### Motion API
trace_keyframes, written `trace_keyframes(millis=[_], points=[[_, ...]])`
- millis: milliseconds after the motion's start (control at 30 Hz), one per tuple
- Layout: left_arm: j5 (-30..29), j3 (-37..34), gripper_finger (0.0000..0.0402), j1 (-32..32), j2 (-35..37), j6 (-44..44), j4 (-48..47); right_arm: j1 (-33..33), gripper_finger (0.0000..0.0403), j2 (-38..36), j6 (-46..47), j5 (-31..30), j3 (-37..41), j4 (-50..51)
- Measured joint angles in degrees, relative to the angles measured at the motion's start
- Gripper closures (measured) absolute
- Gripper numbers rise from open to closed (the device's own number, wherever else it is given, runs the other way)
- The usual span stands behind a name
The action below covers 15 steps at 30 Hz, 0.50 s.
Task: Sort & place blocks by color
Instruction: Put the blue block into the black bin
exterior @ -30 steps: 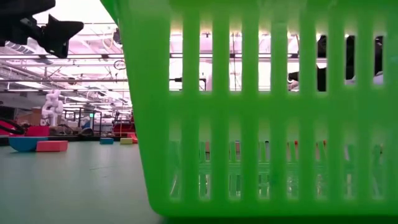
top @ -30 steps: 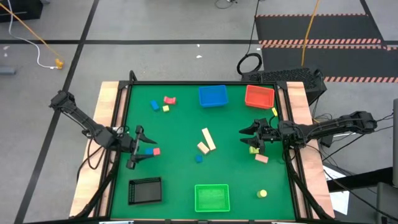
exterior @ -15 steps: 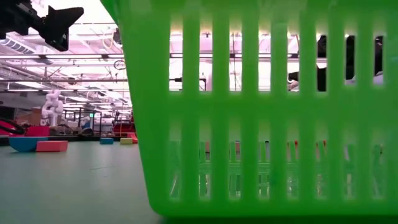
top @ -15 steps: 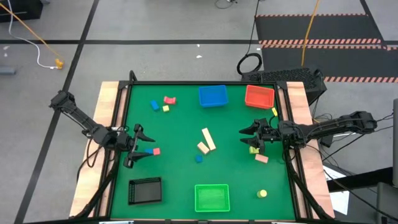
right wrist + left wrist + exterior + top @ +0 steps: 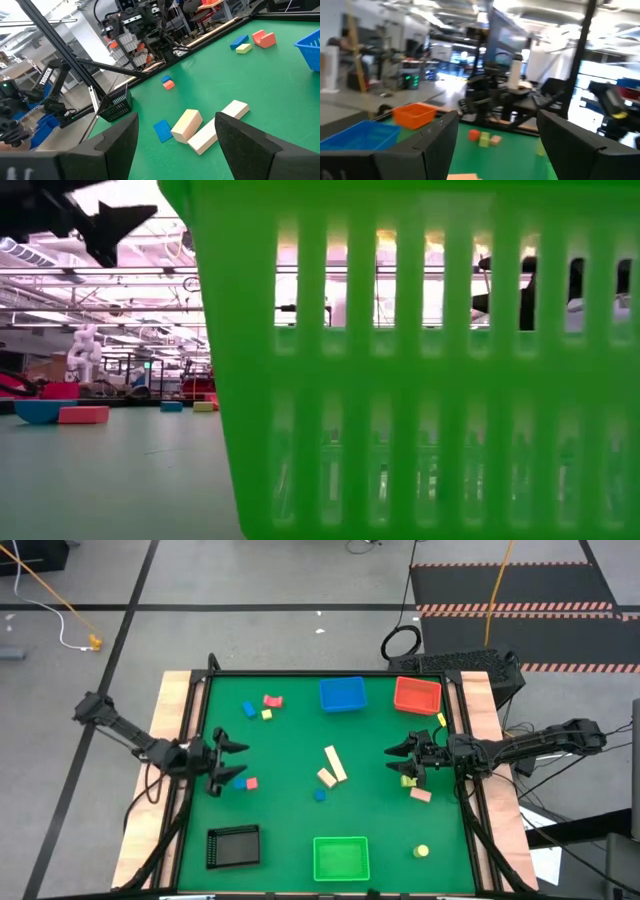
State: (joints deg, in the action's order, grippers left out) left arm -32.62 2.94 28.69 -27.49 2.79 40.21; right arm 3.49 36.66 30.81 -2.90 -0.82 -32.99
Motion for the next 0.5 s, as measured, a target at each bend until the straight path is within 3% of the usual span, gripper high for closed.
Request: trace_keyframes(millis=[200, 333, 500], points=[[0.02, 0.47, 0.0133, -6.15, -3.82, 10.1, -5.01, -0.02, 0.0149, -0.02, 0.0, 0.0, -0.02, 0.01], [0.21, 4.14, 0.0133, -9.3, -7.69, 17.22, -17.31, -0.02, 0.0149, 0.0, 0.0, 0.02, 0.0, 0.0], [5.72, 11.89, 0.0133, -12.41, -13.89, 18.93, -33.66, -0.02, 0.0149, 0.0, 0.0, 0.01, -0.02, 0.0]])
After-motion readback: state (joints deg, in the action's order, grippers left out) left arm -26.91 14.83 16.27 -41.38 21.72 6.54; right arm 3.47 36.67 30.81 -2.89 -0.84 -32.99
